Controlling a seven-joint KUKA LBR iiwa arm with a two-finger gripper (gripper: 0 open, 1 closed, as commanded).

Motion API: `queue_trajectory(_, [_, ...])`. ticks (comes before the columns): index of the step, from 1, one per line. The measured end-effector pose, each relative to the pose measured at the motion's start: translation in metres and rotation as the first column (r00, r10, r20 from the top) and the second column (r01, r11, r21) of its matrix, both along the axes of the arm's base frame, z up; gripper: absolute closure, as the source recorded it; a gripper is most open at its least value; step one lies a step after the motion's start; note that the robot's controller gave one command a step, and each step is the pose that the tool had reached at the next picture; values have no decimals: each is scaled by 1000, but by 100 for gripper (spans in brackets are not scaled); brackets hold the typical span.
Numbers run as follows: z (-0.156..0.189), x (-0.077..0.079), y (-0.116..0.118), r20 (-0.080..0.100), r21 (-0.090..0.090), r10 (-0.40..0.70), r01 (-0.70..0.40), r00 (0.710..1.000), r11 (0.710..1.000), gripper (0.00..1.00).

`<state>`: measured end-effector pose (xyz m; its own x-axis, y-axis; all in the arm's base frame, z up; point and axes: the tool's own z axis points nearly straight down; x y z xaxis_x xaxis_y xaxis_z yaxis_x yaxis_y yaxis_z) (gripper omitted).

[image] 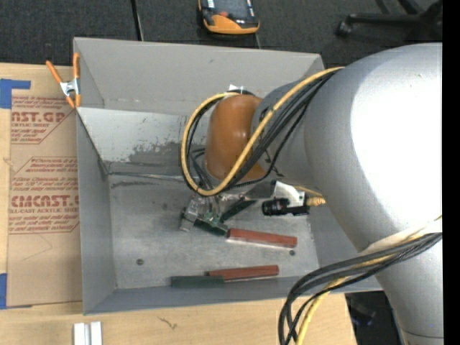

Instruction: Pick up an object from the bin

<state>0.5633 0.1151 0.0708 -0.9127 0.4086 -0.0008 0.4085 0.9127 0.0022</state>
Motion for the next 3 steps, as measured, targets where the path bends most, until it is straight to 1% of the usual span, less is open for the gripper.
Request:
queue_trajectory(2, [3,-1,0,-2,0,0,0,1000,1000,100])
queue_trajectory(3, [16,-2,0,-6,-1,0,0,1000,1000,100])
